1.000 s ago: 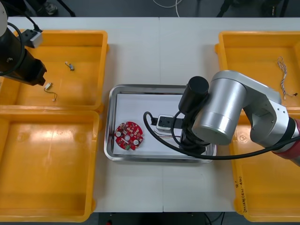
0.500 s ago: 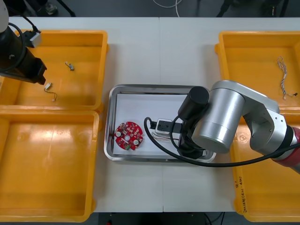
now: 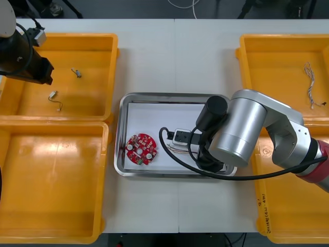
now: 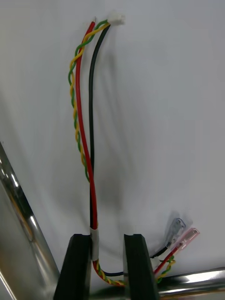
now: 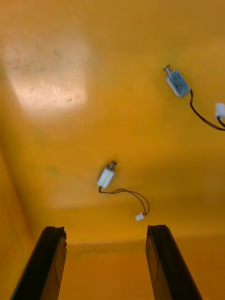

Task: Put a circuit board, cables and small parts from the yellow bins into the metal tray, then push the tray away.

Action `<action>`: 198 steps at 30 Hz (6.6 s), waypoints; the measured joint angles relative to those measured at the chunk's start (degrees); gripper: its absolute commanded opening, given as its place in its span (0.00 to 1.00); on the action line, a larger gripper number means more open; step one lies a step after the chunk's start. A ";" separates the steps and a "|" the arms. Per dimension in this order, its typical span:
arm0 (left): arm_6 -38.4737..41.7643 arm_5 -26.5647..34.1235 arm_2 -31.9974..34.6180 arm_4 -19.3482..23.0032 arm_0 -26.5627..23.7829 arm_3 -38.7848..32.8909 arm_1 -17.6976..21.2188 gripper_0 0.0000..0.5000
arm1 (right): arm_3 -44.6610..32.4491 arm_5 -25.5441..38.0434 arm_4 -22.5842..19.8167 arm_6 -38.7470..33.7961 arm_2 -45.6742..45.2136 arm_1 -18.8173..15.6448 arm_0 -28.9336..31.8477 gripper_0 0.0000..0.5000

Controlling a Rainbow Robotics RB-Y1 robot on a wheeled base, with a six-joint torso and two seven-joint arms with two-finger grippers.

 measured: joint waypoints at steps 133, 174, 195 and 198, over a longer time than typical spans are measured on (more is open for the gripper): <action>8.23 14.30 -11.19 -2.15 3.84 -31.27 -11.04 0.00 | 59.37 2.82 11.94 -11.69 -60.85 -2.30 -20.89 1.00; 35.26 -2.84 -34.58 0.88 3.84 -20.04 -14.20 0.00 | 80.20 -23.39 13.56 -2.89 -61.89 -3.39 -22.45 1.00; 35.26 -6.07 -36.30 0.89 3.84 -16.28 -14.20 0.01 | 90.48 -33.72 12.09 -2.39 -62.26 -3.44 -24.66 1.00; 35.26 -6.08 -36.36 0.89 3.84 -16.25 -14.20 0.61 | 93.27 -35.22 12.17 -2.30 -62.26 -3.44 -25.86 1.00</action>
